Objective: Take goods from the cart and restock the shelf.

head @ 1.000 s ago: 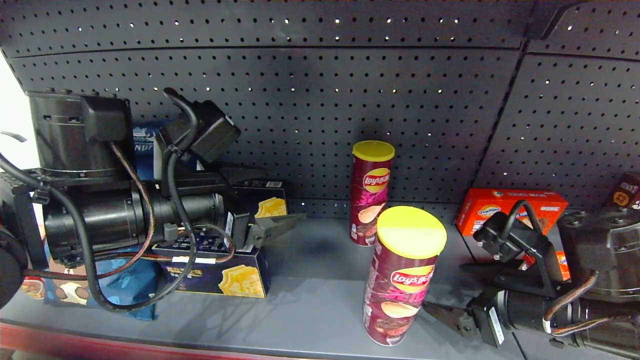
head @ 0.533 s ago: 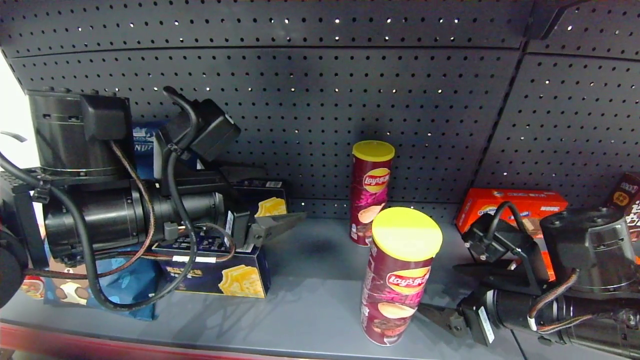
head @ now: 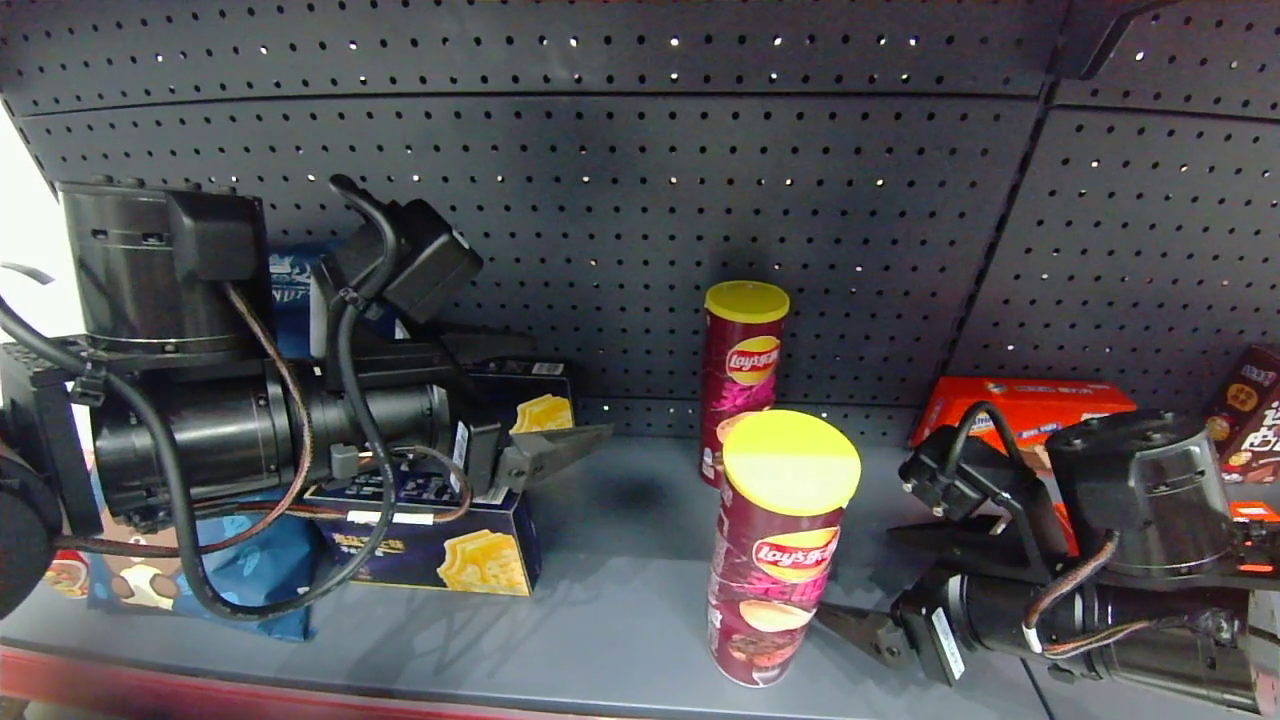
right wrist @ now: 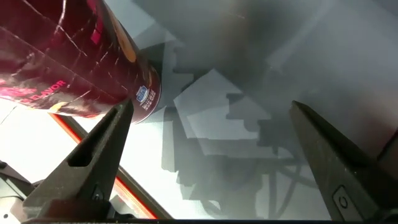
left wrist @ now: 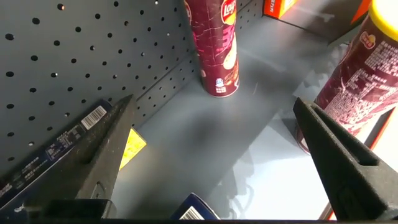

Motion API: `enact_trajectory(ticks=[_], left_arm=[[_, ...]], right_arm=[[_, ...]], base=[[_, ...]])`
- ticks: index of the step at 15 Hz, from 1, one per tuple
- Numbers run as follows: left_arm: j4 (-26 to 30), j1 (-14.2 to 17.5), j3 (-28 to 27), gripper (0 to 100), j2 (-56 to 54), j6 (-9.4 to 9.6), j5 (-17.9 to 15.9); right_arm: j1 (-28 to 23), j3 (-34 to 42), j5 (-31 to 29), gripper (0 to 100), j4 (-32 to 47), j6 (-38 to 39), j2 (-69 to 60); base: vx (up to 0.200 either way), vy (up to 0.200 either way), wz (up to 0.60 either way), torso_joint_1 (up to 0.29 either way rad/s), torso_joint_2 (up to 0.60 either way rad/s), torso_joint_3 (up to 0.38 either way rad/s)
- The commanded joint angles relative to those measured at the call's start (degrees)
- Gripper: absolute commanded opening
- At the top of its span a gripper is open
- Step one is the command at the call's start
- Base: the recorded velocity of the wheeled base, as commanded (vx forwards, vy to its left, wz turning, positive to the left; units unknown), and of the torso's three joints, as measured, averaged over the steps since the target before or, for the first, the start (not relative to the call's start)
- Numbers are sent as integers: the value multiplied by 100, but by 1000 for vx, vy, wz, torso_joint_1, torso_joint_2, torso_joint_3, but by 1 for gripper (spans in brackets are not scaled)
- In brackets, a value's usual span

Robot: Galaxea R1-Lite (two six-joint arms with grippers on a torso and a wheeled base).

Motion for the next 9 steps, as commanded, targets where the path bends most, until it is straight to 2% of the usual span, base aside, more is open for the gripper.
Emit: enact_trajectory(ticks=[1, 3, 9], left_arm=[[-6, 7, -8, 100, 29, 1, 1], [-15, 103, 1, 100, 38, 10, -8], [-15, 103, 18, 100, 29, 27, -52]], right_arm=[[24, -41, -11, 100, -5, -4, 106], [59, -58, 7, 100, -5, -21, 141], [164, -41, -11, 100, -5, -39, 124]], base=[[0, 0, 0, 0, 0, 0], [0, 0, 0, 0, 0, 0], [0, 0, 0, 0, 0, 0]])
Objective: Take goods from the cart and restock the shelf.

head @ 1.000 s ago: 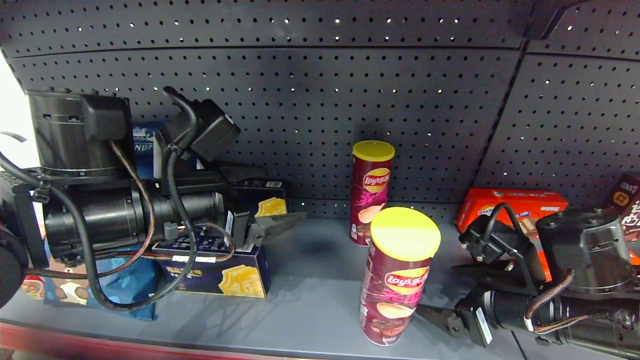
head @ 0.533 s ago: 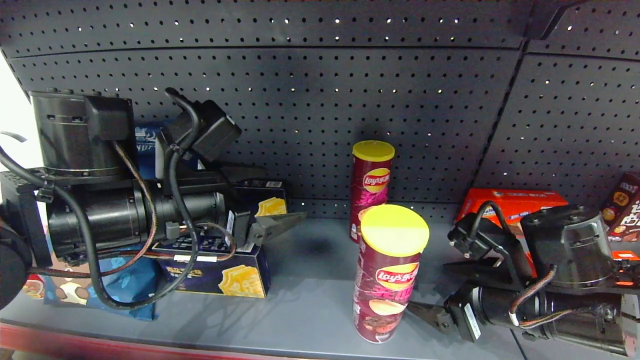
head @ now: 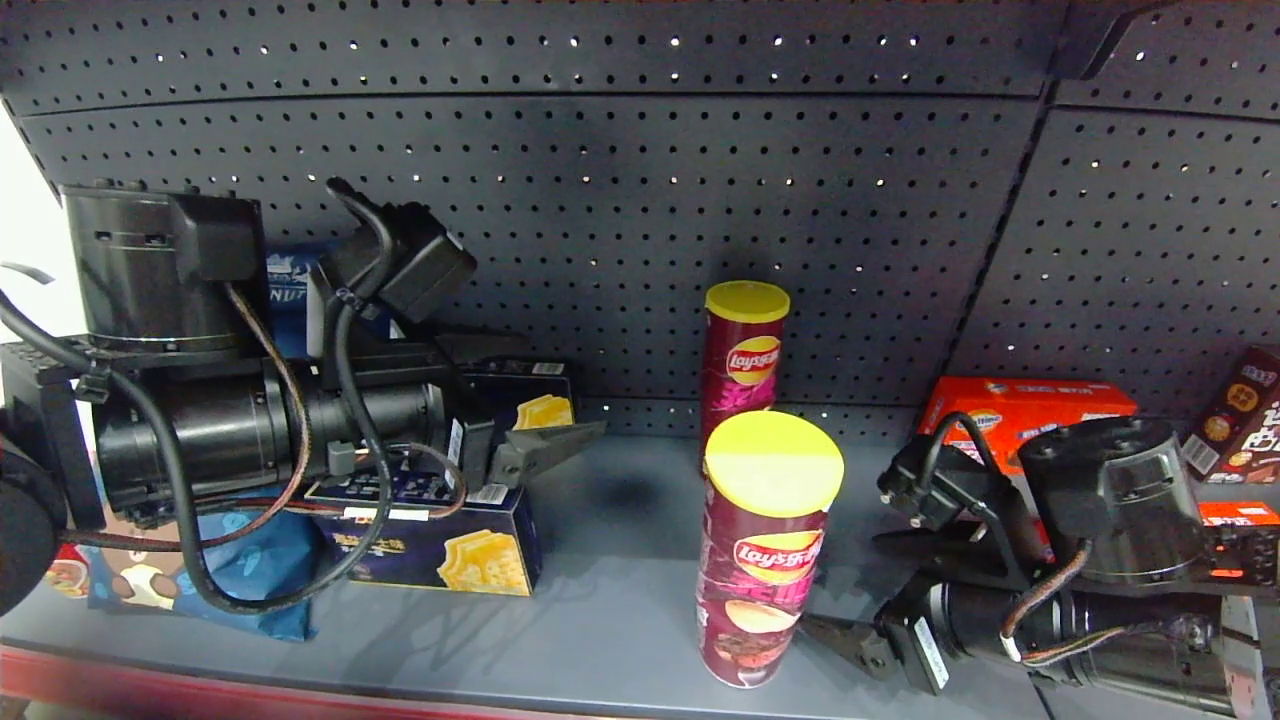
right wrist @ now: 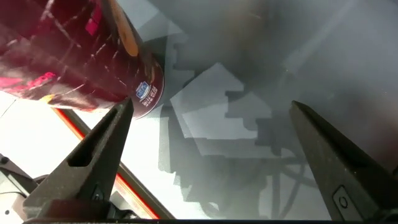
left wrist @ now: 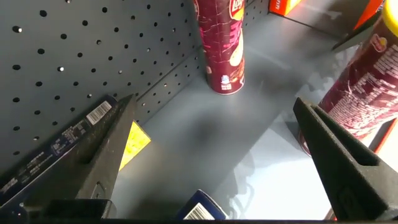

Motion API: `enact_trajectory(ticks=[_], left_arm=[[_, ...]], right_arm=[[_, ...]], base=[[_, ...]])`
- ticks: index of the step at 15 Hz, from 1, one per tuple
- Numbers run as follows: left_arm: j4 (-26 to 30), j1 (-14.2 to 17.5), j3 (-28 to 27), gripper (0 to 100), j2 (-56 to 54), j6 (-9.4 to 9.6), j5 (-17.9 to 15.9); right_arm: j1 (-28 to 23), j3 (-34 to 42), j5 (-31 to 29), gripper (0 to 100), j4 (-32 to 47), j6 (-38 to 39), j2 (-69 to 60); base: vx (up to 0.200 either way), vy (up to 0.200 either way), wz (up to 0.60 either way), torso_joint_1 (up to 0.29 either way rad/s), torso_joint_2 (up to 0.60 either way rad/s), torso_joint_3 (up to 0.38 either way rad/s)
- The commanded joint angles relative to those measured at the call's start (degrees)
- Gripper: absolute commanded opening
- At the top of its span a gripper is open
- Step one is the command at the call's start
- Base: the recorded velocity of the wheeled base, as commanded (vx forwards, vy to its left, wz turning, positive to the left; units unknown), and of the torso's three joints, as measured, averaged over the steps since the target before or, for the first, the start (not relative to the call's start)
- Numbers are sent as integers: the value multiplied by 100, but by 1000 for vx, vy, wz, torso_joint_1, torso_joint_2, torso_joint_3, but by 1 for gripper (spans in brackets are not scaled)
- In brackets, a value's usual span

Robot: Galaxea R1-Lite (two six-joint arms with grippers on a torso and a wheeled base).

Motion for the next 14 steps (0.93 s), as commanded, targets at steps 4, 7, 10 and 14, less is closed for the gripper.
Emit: enact_trajectory(ticks=[4, 7, 10, 14], left_arm=[[32, -264, 93, 100, -165, 56, -3], [40, -378, 304, 100, -640, 56, 15], [67, -264, 796, 100, -1580, -6, 58], [84, 774, 1657, 100, -2925, -111, 41]], right_arm=[[14, 21, -32, 100, -2, 0, -462], [-30, -14, -164, 100, -19, 0, -1121], [-240, 258, -182, 100, -37, 35, -2035], [-1418, 715, -173, 100, -11, 0, -3125]], base=[[0, 0, 0, 0, 0, 0], [0, 0, 0, 0, 0, 0], [0, 0, 0, 0, 0, 0], [0, 0, 0, 0, 0, 0]])
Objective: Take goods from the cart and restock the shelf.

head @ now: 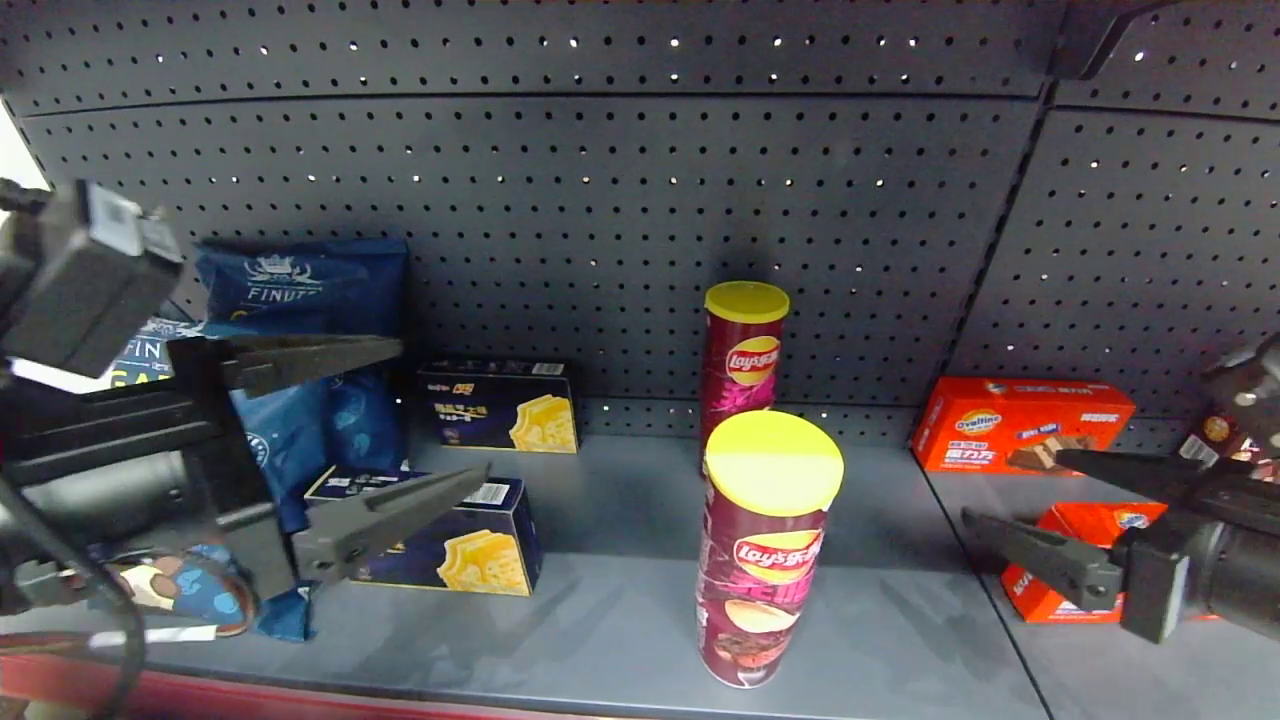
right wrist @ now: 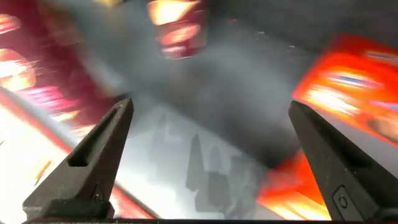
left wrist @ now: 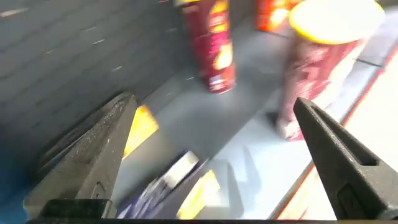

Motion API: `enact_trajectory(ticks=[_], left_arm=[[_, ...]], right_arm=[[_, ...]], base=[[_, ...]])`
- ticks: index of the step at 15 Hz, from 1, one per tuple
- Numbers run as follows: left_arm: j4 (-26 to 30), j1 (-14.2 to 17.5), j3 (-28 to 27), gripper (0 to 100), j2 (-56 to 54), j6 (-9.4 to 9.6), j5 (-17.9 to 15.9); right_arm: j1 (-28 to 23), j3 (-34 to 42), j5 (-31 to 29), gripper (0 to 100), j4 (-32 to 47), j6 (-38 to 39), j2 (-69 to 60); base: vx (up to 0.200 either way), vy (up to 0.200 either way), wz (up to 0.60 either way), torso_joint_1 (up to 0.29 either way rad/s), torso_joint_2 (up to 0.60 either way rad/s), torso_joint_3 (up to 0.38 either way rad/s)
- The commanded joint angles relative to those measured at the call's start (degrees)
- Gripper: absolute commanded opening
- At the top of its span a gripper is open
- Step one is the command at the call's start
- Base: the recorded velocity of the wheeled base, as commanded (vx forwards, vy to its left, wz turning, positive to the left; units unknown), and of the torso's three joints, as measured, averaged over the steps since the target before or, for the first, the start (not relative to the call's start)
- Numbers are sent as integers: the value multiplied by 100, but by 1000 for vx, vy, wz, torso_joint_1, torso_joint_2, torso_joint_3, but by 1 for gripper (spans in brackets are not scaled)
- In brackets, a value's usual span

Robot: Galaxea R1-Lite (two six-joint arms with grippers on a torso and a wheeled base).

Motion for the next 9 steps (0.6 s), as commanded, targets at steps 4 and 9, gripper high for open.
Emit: enact_trajectory(ticks=[4, 9], left_arm=[[14, 1329, 1141, 100, -2224, -409, 473], [1464, 1355, 2117, 100, -4315, -550, 1598]], right_arm=[[-1793, 731, 58, 100, 23, -395, -1745], [-2136, 2506, -672, 100, 75, -193, -3467]], base=[[0, 0, 0, 0, 0, 0], [0, 0, 0, 0, 0, 0]])
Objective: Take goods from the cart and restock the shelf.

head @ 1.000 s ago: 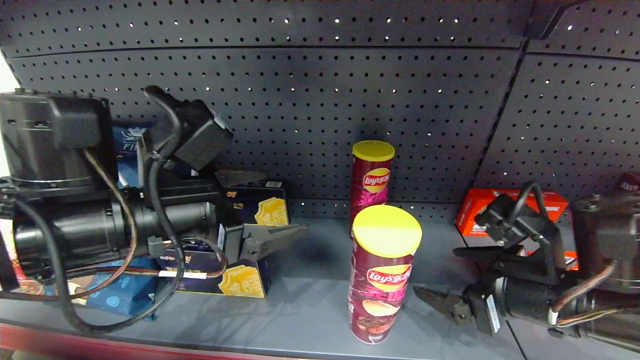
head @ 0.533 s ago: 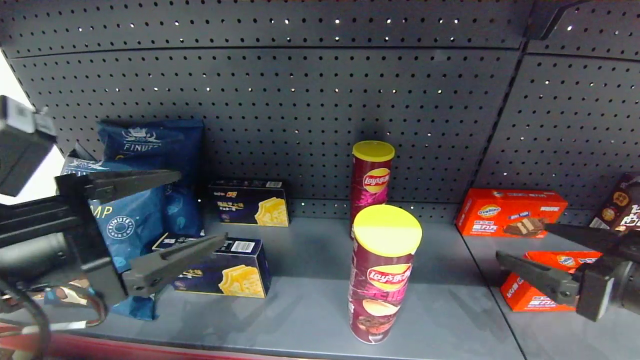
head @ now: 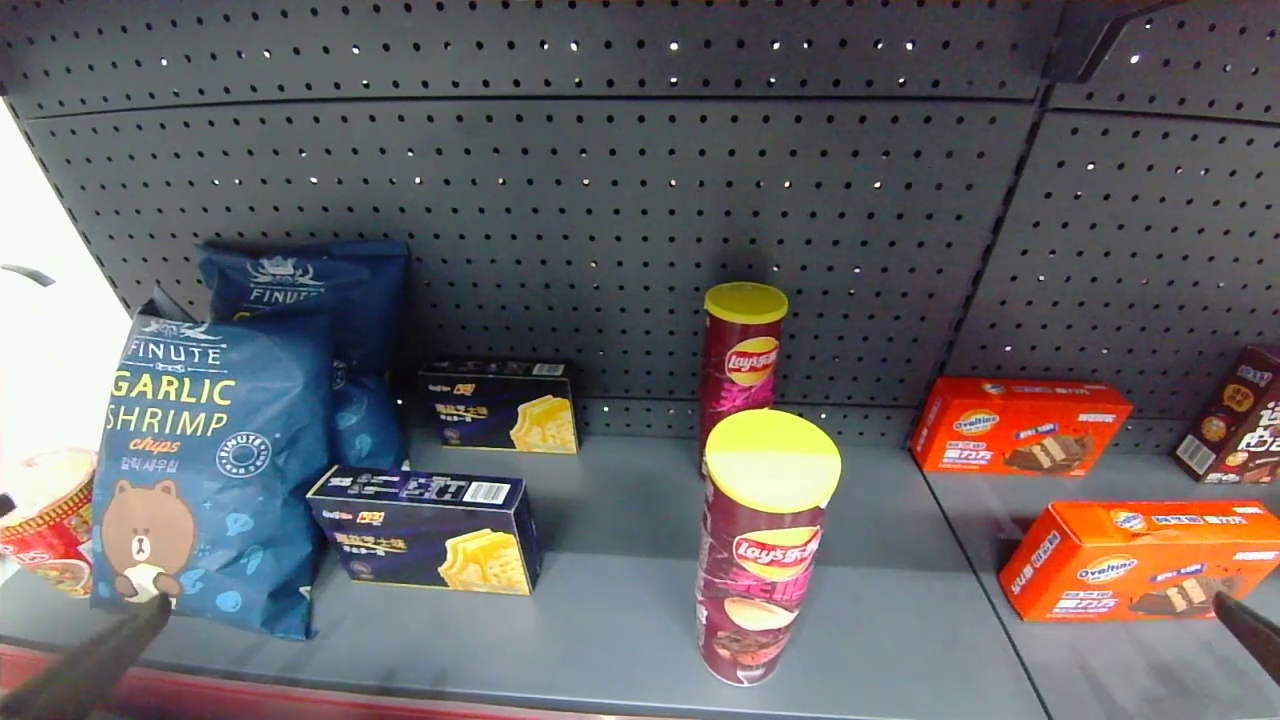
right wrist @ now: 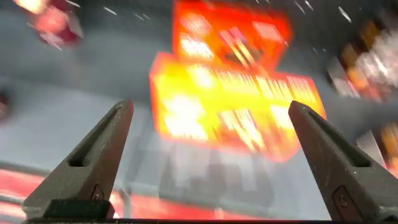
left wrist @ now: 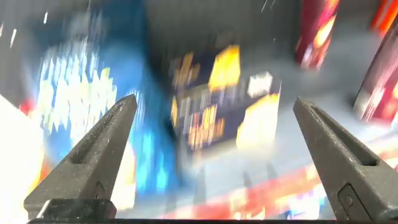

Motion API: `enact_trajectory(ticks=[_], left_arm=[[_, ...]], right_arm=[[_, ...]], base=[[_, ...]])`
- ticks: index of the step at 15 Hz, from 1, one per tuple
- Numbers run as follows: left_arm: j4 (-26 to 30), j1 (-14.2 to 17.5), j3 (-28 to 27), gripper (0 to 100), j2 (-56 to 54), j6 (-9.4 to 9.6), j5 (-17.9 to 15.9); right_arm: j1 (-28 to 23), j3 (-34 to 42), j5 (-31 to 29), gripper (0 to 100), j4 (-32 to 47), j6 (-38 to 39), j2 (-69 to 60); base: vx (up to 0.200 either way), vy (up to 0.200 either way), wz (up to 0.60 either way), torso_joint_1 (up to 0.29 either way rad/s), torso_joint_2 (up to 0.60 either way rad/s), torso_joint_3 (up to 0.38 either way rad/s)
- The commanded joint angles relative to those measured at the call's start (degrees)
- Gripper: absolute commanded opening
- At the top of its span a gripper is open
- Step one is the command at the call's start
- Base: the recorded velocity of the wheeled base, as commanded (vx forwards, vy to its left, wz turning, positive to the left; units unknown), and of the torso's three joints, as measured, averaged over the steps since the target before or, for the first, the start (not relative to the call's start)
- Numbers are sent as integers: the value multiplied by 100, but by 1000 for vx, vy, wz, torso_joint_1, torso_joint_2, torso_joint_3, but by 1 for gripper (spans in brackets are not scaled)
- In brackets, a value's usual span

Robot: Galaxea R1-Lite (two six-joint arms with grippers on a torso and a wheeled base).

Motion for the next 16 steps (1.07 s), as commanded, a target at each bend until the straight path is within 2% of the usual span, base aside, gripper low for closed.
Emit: enact_trajectory(ticks=[1, 3, 5, 7, 8, 9, 16], left_arm=[[1062, 46, 511, 100, -1579, -26, 288], [1256, 46, 792, 100, -2001, -26, 288], [1291, 81, 1109, 100, -2379, -34, 306], [1353, 231, 1346, 100, -2669, -34, 367], [1484, 406, 1478, 100, -2906, -34, 376], [1511, 424, 1557, 100, -2950, -34, 402], [1476, 424, 1970, 100, -2959, 27, 438]], right_arm=[[-361, 704, -203, 100, 3, 99, -1104], [-563, 1231, -168, 100, 250, 11, -1930], [-748, 1187, -168, 100, 1313, 11, -2800], [-862, 1011, -212, 100, 1867, 64, -3275], [-1108, 1020, -195, 100, 1867, 99, -3380], [-1179, 1020, -186, 100, 1858, 99, -3468], [-1091, 1046, 43, 100, 1823, 99, -3723]], base=[[0, 0, 0, 0, 0, 0], [0, 0, 0, 0, 0, 0], [0, 0, 0, 0, 0, 0], [0, 0, 0, 0, 0, 0], [0, 0, 0, 0, 0, 0], [0, 0, 0, 0, 0, 0], [0, 0, 0, 0, 0, 0]])
